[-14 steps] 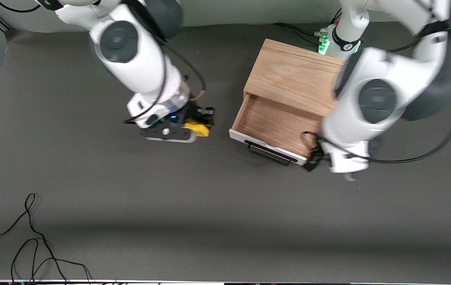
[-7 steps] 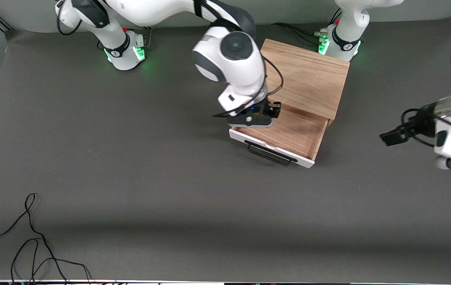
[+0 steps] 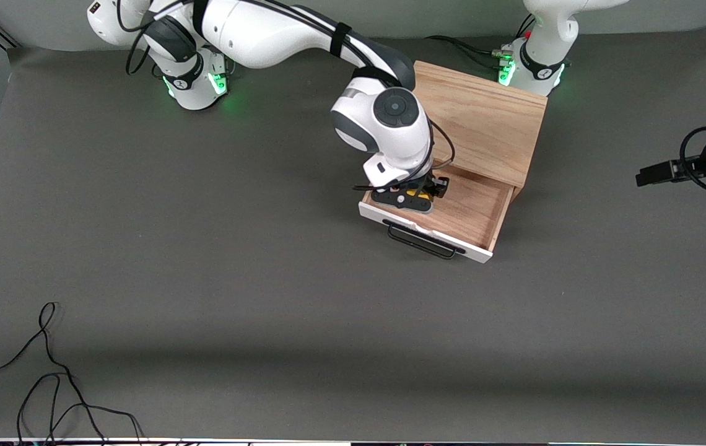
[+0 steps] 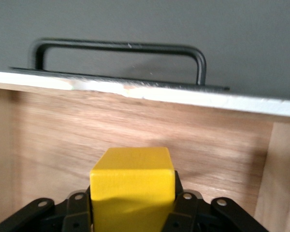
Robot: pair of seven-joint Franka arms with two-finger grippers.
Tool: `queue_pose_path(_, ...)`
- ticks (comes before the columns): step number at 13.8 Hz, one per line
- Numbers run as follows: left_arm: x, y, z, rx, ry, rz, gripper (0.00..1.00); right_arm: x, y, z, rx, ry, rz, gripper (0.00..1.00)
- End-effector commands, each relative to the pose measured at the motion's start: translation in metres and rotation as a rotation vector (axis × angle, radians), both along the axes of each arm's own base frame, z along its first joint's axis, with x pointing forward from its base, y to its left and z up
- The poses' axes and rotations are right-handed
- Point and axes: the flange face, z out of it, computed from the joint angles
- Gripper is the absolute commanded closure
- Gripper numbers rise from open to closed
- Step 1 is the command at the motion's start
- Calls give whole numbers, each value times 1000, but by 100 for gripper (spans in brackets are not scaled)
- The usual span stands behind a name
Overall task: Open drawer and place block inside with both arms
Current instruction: 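Lower the yellow cube into the open drawer and open the right gripper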
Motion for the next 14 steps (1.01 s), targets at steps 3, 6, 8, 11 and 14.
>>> queue_pose_path(3, -32, -7, 4, 28, -82, -105, 0, -17, 19, -14, -9, 8, -71, 100)
queue_pose_path(6, -29, -13, 5, 28, -104, -111, 0, -28, 27, -17, -14, 14, -76, 100)
queue_pose_path(8, -25, -15, 9, 21, -130, -108, 0, -29, 27, -18, -16, 15, -85, 100)
queue_pose_path(11, -19, -17, 16, 16, -152, -112, 0, -40, 33, -23, -45, -20, -52, 0)
queue_pose_path(14, -8, -30, 14, 14, -150, -130, 0, -41, 33, -23, -57, -38, -64, 0)
